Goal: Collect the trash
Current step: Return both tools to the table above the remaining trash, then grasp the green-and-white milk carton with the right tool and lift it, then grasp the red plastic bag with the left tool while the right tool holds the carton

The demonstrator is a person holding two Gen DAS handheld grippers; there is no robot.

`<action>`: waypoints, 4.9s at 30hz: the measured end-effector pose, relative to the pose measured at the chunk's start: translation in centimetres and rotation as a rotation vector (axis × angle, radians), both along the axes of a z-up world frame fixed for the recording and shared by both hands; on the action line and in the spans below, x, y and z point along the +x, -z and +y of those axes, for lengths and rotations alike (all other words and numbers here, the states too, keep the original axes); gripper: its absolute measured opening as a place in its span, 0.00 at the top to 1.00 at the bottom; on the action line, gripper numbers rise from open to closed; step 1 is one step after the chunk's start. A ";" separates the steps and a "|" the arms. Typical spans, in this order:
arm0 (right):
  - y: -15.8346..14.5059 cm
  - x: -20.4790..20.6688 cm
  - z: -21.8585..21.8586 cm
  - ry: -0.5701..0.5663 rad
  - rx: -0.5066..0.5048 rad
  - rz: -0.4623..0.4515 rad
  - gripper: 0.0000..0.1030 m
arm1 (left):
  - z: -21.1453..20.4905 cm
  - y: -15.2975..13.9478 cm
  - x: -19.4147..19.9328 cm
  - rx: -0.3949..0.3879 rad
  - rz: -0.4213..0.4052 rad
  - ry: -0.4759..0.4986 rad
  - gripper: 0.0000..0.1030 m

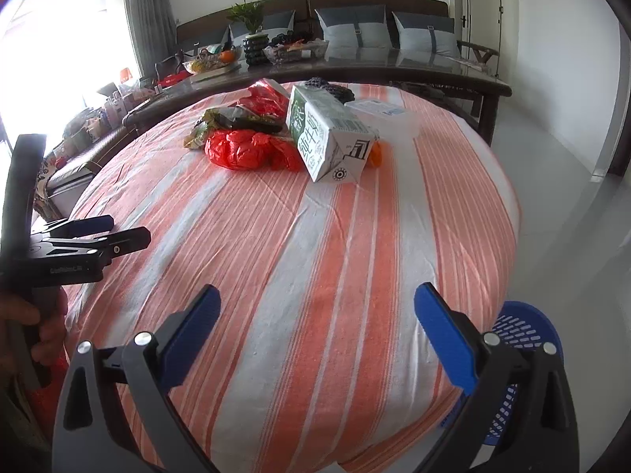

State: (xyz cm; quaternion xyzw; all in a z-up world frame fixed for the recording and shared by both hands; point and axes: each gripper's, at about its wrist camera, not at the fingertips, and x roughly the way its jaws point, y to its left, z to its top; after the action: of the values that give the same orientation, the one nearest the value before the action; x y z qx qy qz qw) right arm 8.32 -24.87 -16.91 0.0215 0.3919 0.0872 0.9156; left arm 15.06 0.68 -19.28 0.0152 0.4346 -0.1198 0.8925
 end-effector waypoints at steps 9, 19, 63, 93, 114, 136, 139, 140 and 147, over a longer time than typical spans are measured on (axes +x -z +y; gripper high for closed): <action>0.4 0.0 -1.2 0.027 0.042 0.027 0.07 | -0.8 0.3 0.2 0.065 0.012 0.020 0.05; -1.2 1.0 -1.6 0.014 -0.003 0.016 0.07 | 0.5 0.1 0.1 0.034 0.040 0.032 0.05; -1.6 3.9 0.2 -0.005 -0.024 0.154 0.14 | 0.0 0.4 0.3 0.085 0.017 0.029 0.05; 1.4 4.5 0.8 0.014 -0.028 0.128 0.09 | -1.8 -1.6 8.0 -0.075 0.017 0.253 0.05; -0.7 2.6 -0.7 -0.015 0.061 0.132 0.09 | -3.3 -2.9 10.1 -0.083 0.031 0.624 0.05; -2.8 7.0 1.2 -0.053 -0.065 0.272 0.64 | -4.8 -2.2 4.8 0.107 0.070 0.456 0.47; -2.9 6.7 1.6 -0.083 -0.073 0.284 0.64 | -4.0 -2.2 3.6 0.063 0.085 0.464 0.28; -2.6 6.8 1.6 -0.085 -0.072 0.303 0.64 | -3.8 -2.3 3.7 0.046 0.086 0.460 0.27; -2.6 7.5 1.8 -0.075 -0.078 0.340 0.39 | -5.1 -1.2 5.1 0.112 0.100 0.541 0.17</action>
State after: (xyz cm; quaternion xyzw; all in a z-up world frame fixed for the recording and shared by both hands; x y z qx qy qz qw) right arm 15.84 -23.09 -14.31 -0.0140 0.5447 0.1011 0.8324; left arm 20.20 -4.45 -18.09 0.1740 0.4642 -0.3303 0.8032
